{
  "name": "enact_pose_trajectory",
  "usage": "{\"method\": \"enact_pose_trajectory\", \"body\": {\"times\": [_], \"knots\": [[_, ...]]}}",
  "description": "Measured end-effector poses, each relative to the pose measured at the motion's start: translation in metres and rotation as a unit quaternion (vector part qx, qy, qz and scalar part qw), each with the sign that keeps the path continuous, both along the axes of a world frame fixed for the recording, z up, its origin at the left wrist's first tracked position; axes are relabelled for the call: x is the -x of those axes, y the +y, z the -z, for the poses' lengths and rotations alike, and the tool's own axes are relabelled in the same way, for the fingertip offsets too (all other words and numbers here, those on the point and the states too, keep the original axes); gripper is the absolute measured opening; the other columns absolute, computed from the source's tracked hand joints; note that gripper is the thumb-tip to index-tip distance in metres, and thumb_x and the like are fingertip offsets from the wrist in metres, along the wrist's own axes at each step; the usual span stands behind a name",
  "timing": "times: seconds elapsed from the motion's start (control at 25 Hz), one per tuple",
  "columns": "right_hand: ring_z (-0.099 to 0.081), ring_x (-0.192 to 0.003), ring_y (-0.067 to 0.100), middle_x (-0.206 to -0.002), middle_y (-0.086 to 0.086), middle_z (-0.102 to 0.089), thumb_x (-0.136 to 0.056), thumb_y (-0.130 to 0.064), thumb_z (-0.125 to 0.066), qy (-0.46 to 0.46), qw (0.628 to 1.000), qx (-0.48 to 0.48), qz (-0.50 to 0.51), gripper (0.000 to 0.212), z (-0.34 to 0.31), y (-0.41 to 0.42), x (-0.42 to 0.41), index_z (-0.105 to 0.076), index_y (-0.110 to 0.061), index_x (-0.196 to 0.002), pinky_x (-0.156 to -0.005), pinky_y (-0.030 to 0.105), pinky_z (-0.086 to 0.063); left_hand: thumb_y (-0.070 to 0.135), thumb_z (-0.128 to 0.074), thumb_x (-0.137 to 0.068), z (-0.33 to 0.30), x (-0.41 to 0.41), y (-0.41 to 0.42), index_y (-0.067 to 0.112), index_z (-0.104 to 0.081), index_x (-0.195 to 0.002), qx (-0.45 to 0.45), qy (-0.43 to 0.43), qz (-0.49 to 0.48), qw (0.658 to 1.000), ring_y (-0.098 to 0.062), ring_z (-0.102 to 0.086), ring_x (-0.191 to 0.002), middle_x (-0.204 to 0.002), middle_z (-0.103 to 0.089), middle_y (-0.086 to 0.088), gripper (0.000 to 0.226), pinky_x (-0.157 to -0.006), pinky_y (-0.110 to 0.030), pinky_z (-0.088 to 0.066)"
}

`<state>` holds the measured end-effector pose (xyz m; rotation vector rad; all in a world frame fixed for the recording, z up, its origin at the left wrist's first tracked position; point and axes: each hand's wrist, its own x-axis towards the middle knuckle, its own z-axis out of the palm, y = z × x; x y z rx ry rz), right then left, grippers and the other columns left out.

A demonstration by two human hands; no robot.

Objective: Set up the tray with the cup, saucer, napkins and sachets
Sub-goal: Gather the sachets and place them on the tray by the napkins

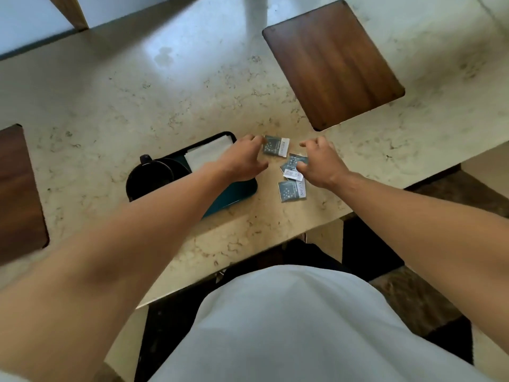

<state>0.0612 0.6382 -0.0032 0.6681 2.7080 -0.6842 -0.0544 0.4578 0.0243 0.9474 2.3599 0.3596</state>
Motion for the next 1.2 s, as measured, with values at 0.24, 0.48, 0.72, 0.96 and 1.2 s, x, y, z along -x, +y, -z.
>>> {"method": "enact_pose_trajectory", "body": {"times": [0.24,0.48,0.72,0.96,1.2], "knots": [[-0.043,-0.126,0.034,-0.136,0.017,-0.049,-0.094,-0.044,-0.058,-0.008,0.992,-0.089,-0.088,0.052,0.008,0.002,0.045,-0.054,-0.01,-0.134,-0.102,0.044,-0.037,0.027,-0.061,-0.097,-0.004,-0.009,0.0,0.009,-0.049,-0.144,-0.004,0.018,-0.134,0.991,-0.028,-0.049,-0.133,-0.145,-0.054,-0.013,0.052,-0.109,-0.035,-0.038],[-0.042,-0.129,0.033,-0.139,0.016,-0.046,-0.088,-0.053,-0.066,-0.022,0.991,-0.11,-0.08,0.064,0.019,-0.003,0.067,-0.05,-0.012,-0.134,-0.105,0.046,-0.034,0.023,-0.06,-0.097,-0.002,-0.014,-0.003,0.008,-0.051,-0.143,-0.02,0.009,-0.169,0.985,-0.026,-0.05,-0.132,-0.143,-0.054,-0.012,0.049,-0.109,-0.033,-0.04],[-0.06,-0.1,0.025,-0.111,0.011,-0.067,-0.093,-0.025,-0.067,0.002,0.997,0.076,-0.03,0.018,0.014,0.002,0.068,-0.061,-0.013,-0.106,-0.083,0.034,-0.047,0.022,-0.061,-0.095,-0.002,-0.003,-0.003,0.008,-0.051,-0.142,-0.054,0.017,-0.164,0.985,-0.027,-0.05,-0.132,-0.142,-0.055,-0.012,0.05,-0.109,-0.034,-0.04],[-0.073,-0.075,0.018,-0.091,0.005,-0.07,-0.095,-0.013,-0.068,0.028,0.962,0.26,-0.077,0.011,-0.025,0.004,0.05,-0.066,-0.01,-0.106,-0.064,0.032,-0.061,0.021,-0.071,-0.09,-0.007,-0.012,0.001,0.01,-0.057,-0.137,-0.113,-0.095,-0.187,0.971,-0.021,-0.064,-0.113,-0.127,-0.068,-0.008,0.051,-0.092,-0.026,-0.05],[-0.072,-0.072,0.014,-0.094,0.0,-0.072,-0.094,-0.016,-0.07,0.073,0.954,0.274,-0.101,0.015,-0.035,0.009,0.037,-0.071,-0.015,-0.109,-0.062,0.022,-0.057,0.005,-0.067,-0.096,0.0,-0.034,0.002,-0.003,-0.07,-0.111,-0.204,-0.27,-0.315,0.887,-0.03,-0.076,-0.085,-0.099,-0.075,-0.019,0.018,-0.076,-0.042,-0.065]]}}
